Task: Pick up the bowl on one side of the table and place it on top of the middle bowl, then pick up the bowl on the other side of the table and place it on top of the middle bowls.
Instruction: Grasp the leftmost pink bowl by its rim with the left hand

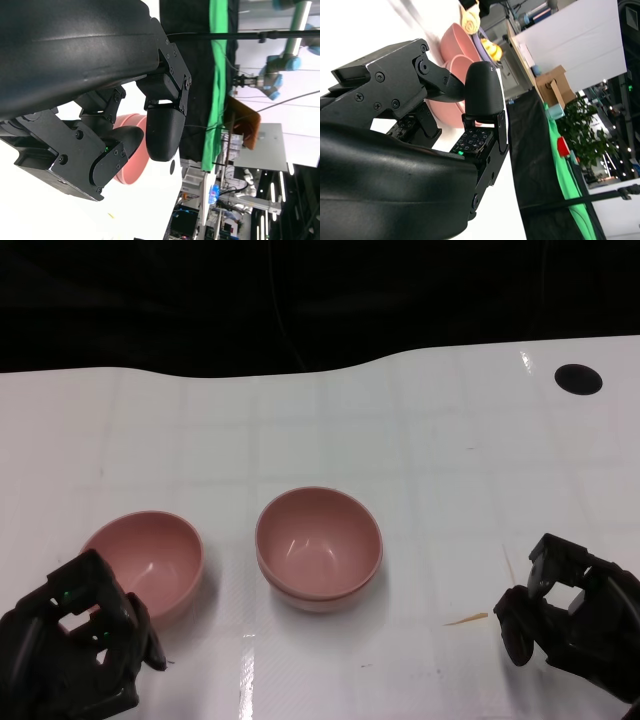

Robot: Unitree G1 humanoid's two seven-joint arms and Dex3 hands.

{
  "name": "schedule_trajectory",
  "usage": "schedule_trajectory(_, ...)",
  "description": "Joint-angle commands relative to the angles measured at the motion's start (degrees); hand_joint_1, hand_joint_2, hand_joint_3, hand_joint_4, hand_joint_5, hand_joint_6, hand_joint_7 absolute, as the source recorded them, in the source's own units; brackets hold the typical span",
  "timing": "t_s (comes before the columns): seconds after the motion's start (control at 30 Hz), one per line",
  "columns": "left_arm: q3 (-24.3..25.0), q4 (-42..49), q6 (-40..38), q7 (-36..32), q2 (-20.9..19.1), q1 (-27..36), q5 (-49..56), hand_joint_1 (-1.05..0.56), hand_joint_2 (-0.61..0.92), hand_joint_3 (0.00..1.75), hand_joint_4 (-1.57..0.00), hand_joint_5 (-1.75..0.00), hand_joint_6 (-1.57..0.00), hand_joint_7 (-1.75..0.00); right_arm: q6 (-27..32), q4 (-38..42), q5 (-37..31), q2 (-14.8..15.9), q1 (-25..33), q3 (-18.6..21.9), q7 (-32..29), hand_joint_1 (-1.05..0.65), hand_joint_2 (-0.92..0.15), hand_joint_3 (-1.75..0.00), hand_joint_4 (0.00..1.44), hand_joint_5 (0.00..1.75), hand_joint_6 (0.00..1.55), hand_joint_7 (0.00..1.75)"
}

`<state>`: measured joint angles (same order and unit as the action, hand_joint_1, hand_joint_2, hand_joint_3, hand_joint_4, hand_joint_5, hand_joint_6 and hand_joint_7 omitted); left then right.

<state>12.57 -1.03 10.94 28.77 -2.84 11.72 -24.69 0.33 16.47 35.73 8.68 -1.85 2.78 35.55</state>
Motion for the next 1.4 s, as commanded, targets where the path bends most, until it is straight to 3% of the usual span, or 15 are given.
schedule_trajectory(0.03,0.8,-1.7,2.0,-0.3,-1.2,0.3,0.3,0.01,0.58,1.25,-0.77,-1.73,-0.74,-1.51,2.4,-2.0,-0.1,-0.3,0.4,1.7,-0.1,-0.08,-0.59,-1.02,0.9,1.75,0.77,1.56)
schedule_trajectory(0.27,0.7,-5.4,4.8,-3.0,-2.3,1.0,5.0,-0.01,0.59,1.22,-0.73,-1.68,-0.72,-1.49,4.1,-3.8,-0.4,-1.7,0.8,3.3,0.7,-0.06,-0.58,-1.06,0.89,1.75,0.75,1.58)
schedule_trajectory(0.4,0.9,-11.0,8.0,-8.2,-3.1,2.4,14.2,-0.08,0.57,1.1,-0.66,-1.55,-0.69,-1.29,3.9,-4.3,-1.4,-2.1,1.1,3.6,0.6,-0.06,-0.57,-1.05,0.9,1.75,0.75,1.56)
schedule_trajectory(0.43,0.9,-12.6,7.7,-9.7,-3.1,3.0,16.5,-0.12,0.56,0.99,-0.64,-1.42,-0.71,-1.13,3.8,-4.3,-1.6,-2.1,1.1,3.6,0.8,-0.07,-0.58,-1.04,0.89,1.75,0.75,1.55)
schedule_trajectory(0.57,1.5,-18.1,9.6,-14.9,-6.2,4.4,32.0,-0.2,0.61,0.71,-0.6,-1.18,-0.74,-0.77,3.9,-4.7,-2.4,-2.5,1.4,3.8,0.8,-0.07,-0.59,-1.03,0.89,1.75,0.75,1.54)
schedule_trajectory(0.63,1.8,-20.9,9.4,-17.0,-7.9,5.1,39.8,-0.33,0.82,0.26,-0.67,-0.79,-0.82,-0.41,3.7,-4.5,-2.5,-2.7,1.3,3.9,1.1,-0.07,-0.59,-1.03,0.88,1.75,0.75,1.54)
schedule_trajectory(0.67,1.8,-23.5,7.7,-17.7,-8.8,5.7,45.6,-0.36,0.87,0.16,-0.7,-0.7,-0.85,-0.31,3.7,-4.3,-2.5,-2.8,1.2,4.0,1.1,-0.07,-0.59,-1.02,0.88,1.75,0.75,1.54)
schedule_trajectory(0.73,1.5,-27.3,4.9,-18.5,-9.7,6.3,54.1,-0.56,0.91,0.09,-0.75,-0.35,-0.86,-0.1,3.8,-4.2,-2.7,-2.9,1.2,4.1,1.2,-0.08,-0.61,-1.0,0.88,1.75,0.77,1.51)
schedule_trajectory(0.77,1.2,-28.6,3.9,-18.8,-10.0,6.5,56.9,-0.62,0.92,0.08,-0.76,-0.27,-0.85,-0.06,3.7,-4.1,-2.7,-3.0,1.2,4.2,1.3,-0.08,-0.61,-0.99,0.89,1.75,0.77,1.5)
schedule_trajectory(1.1,-5.2,-29.7,-3.7,-16.8,-14.5,2.5,76.6,-0.89,0.89,0.02,-0.66,-0.05,-0.73,0.0,3.6,-4.0,-3.8,-3.7,1.0,4.3,1.1,-0.08,-0.61,-0.97,0.9,1.75,0.79,1.48)
schedule_trajectory(1.4,-10.5,-20.6,-7.0,-16.4,-17.8,-3.3,77.6,-0.97,0.88,0.0,-0.59,0.0,-0.65,0.0,2.7,-3.6,-4.8,-4.0,1.0,4.5,1.7,-0.09,-0.61,-0.97,0.9,1.75,0.8,1.47)
